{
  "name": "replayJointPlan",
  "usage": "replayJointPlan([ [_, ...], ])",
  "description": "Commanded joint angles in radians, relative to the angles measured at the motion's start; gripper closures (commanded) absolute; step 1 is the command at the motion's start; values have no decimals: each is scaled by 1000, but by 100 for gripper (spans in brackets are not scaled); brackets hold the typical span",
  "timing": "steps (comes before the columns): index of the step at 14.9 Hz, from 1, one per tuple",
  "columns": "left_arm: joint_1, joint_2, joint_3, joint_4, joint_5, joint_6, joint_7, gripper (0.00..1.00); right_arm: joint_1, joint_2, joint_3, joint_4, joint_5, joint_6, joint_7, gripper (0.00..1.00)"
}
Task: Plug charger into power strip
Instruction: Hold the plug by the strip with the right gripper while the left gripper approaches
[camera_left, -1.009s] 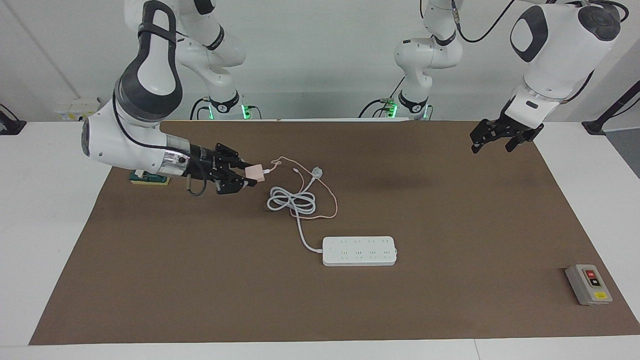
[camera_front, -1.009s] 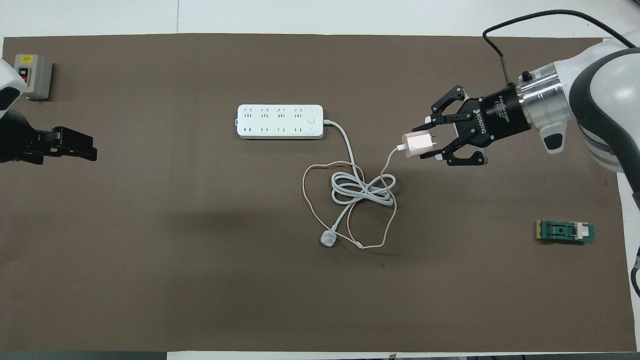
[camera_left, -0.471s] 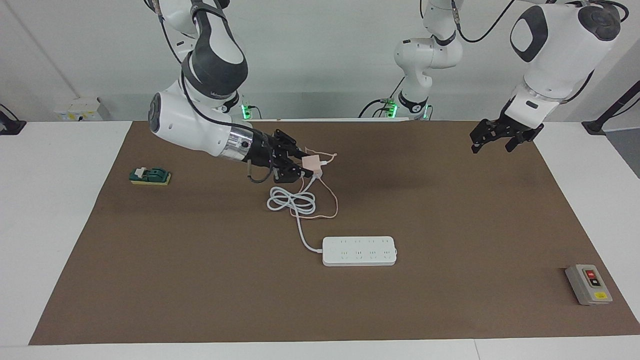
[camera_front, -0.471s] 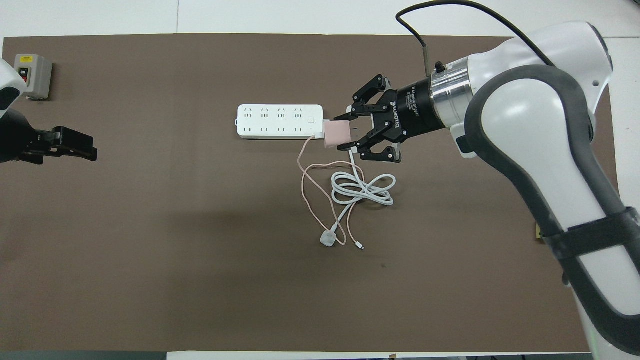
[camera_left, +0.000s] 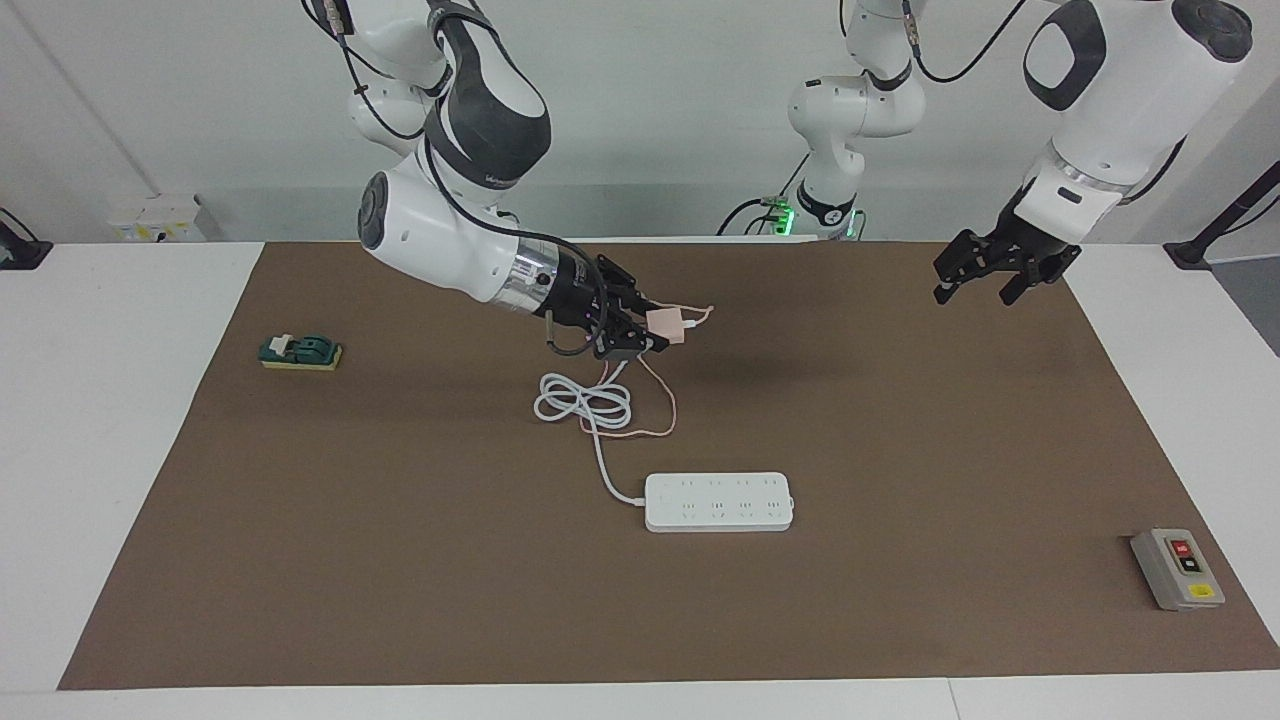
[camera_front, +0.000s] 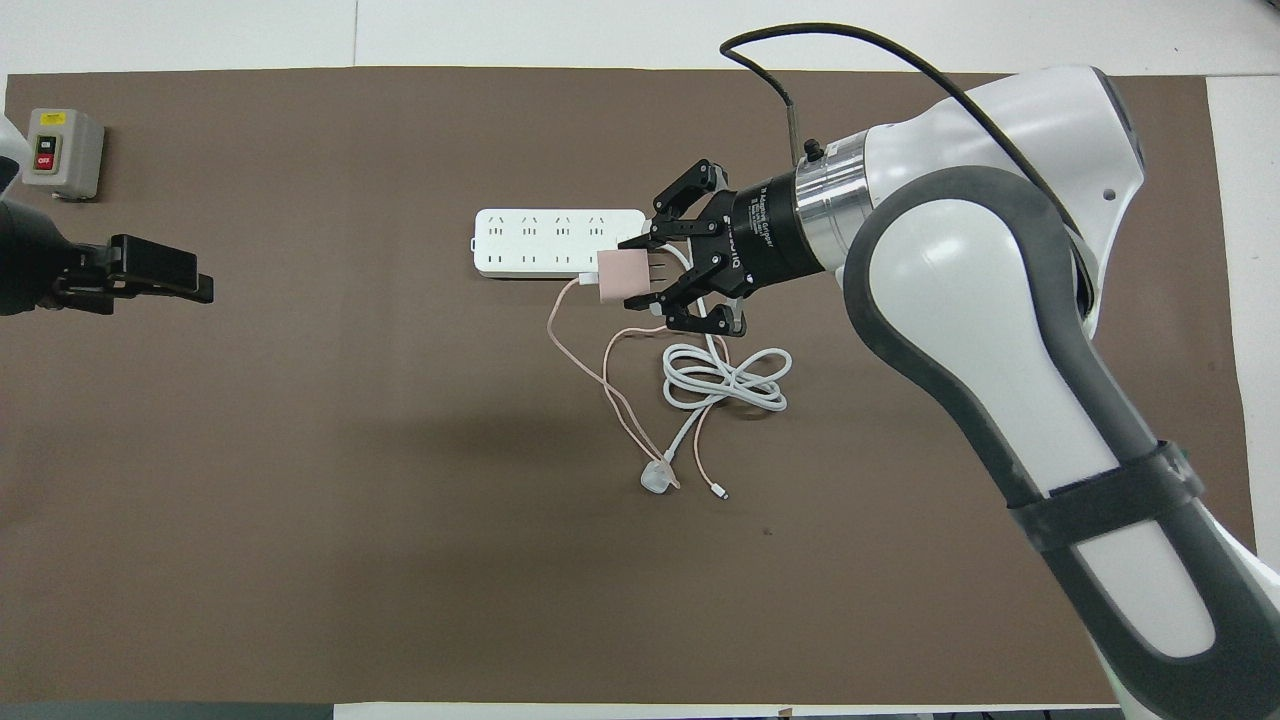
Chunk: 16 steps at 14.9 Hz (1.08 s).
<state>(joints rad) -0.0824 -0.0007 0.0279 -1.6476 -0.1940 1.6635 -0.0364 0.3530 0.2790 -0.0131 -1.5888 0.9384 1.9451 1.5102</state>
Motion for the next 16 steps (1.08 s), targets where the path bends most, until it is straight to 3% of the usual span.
replayJointPlan([
  [1,42,-16,0,-40,-166,28,45,0,6,8,-4,-13,17,32,7,100],
  [4,90,-27,1,-170,-426,90,114,0,7,38,-2,-11,16,54,-11,100],
  [6,125,28,1,-228,-636,98,240,0,24,54,-2,-8,17,77,-13,100],
  [12,90,133,-8,-265,-1008,81,318,0,73,80,-2,-2,22,132,-7,100],
  [16,70,236,-9,-264,-1241,-31,398,0,78,92,-2,3,25,169,1,100],
])
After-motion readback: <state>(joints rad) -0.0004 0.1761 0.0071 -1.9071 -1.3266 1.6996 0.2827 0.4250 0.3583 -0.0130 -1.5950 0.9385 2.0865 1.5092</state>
